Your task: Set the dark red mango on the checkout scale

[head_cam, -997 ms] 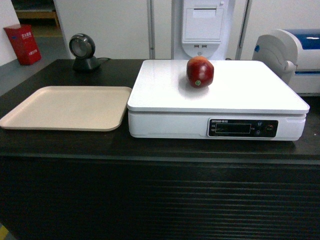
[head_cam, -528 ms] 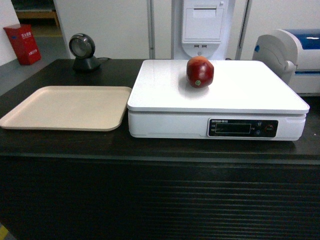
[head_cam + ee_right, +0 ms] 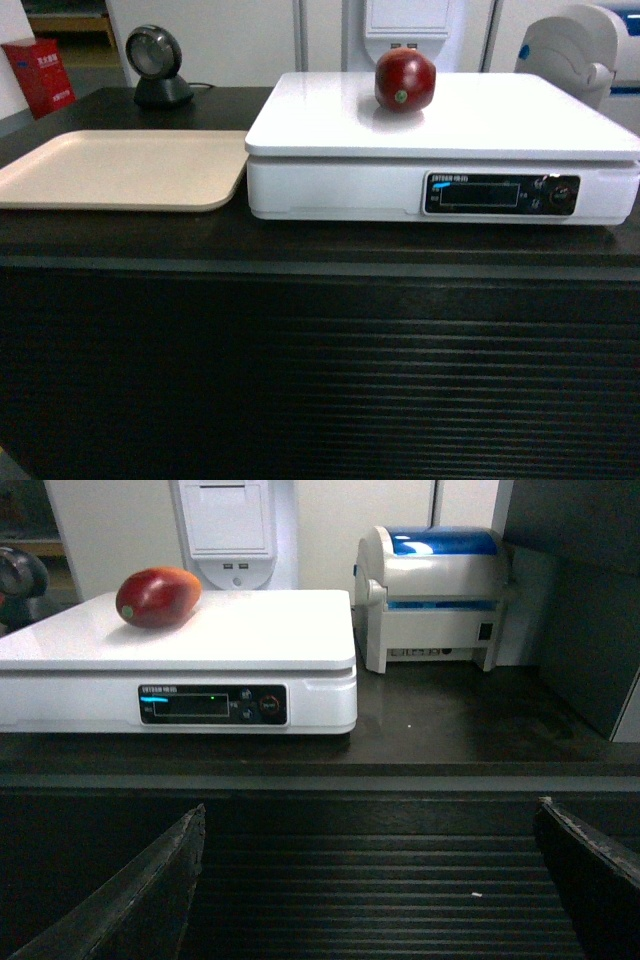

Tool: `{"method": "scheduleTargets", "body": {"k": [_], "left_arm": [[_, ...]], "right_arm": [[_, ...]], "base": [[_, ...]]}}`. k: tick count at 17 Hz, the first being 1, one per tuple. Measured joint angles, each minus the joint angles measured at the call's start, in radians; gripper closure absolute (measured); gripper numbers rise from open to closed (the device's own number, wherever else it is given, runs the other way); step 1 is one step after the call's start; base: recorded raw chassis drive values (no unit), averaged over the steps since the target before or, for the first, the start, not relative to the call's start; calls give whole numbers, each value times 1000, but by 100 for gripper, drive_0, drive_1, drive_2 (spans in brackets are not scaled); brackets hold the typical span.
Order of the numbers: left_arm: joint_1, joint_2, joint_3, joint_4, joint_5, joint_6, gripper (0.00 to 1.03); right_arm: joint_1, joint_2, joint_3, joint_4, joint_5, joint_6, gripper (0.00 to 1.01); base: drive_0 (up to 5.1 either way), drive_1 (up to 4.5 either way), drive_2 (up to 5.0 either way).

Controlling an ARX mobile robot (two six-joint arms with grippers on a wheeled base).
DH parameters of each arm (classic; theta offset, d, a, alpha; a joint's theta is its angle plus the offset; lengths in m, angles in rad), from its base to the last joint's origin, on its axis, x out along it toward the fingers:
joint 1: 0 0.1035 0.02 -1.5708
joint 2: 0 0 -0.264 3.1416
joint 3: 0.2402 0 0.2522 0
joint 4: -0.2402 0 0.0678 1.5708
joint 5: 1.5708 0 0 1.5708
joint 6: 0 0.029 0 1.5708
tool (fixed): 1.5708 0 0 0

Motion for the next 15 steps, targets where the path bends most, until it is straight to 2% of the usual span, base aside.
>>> {"method": "scheduleTargets", "body": {"k": [15], "left_arm": [[0,0,0,0,0,2,5]], "right_arm": [[0,0,0,1,0,0,3]], "base": [[0,0,0]]}}
